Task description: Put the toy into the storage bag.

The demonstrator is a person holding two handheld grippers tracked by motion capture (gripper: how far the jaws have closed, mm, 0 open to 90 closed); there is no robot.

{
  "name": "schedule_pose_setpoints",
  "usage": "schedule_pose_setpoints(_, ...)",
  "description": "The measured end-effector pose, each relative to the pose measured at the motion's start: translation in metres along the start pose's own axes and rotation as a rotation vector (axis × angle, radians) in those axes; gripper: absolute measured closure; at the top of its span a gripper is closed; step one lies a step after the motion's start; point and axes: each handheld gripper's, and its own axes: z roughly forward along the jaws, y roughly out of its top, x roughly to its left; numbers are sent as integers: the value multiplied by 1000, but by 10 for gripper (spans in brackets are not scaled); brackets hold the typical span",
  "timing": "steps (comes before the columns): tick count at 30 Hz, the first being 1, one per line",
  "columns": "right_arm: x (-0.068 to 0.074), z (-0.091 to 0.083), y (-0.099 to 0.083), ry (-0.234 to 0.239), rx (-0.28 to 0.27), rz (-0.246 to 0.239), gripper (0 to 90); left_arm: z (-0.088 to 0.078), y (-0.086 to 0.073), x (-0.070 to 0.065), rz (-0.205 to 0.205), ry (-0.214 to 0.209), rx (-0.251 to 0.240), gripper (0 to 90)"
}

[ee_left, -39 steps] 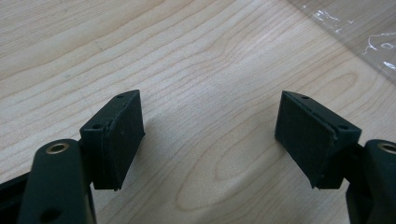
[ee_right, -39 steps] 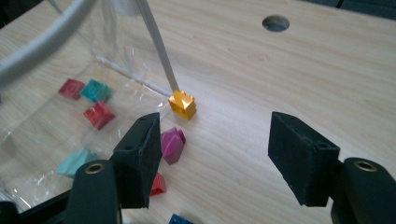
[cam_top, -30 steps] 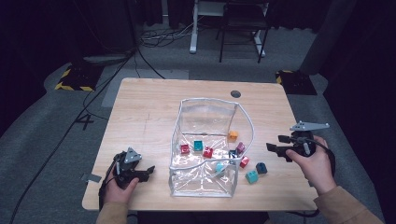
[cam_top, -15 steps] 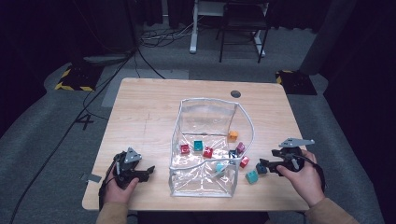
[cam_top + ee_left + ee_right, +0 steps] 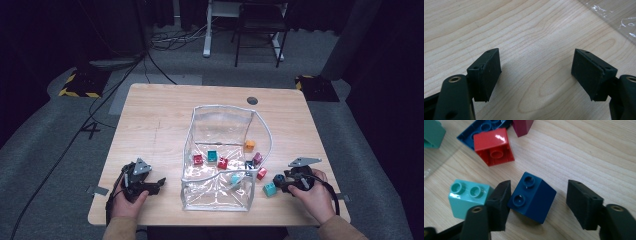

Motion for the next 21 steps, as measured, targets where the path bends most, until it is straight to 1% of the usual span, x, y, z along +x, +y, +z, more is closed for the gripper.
schedule_pose_setpoints(2, 3, 0, -1, -26, -11, -25, 501, 0, 0, 0, 0, 0, 0, 240)
schedule_pose_setpoints(3, 4, 0, -1, -25, -11, -25, 511, 0, 0, 0, 4, 1, 2, 240)
schedule_pose_setpoints(4, 4, 0, -1, -25, -11, -26, 565, 0, 0, 0, 0, 0, 0, 240)
schedule_pose_setpoints(5, 5, 0, 0, -15, -16, -31, 591, 0, 0, 0, 0, 1, 0, 240)
schedule_pose_setpoints(7, 6, 0, 0, -19, -6, -39, 592, 0, 0, 0, 0, 1, 2, 240)
schedule_pose_setpoints(11, 5, -2, 2, -9, -4, -34, 593, 0, 0, 0, 0, 4, 1, 241)
schedule_pose_setpoints(16, 2, -12, 8, -9, -25, -29, 593, 0, 0, 0, 2, 3, 2, 240)
schedule_pose_setpoints(21, 2, -24, 18, -4, -54, -38, 593, 0, 0, 0, 2, 4, 2, 241)
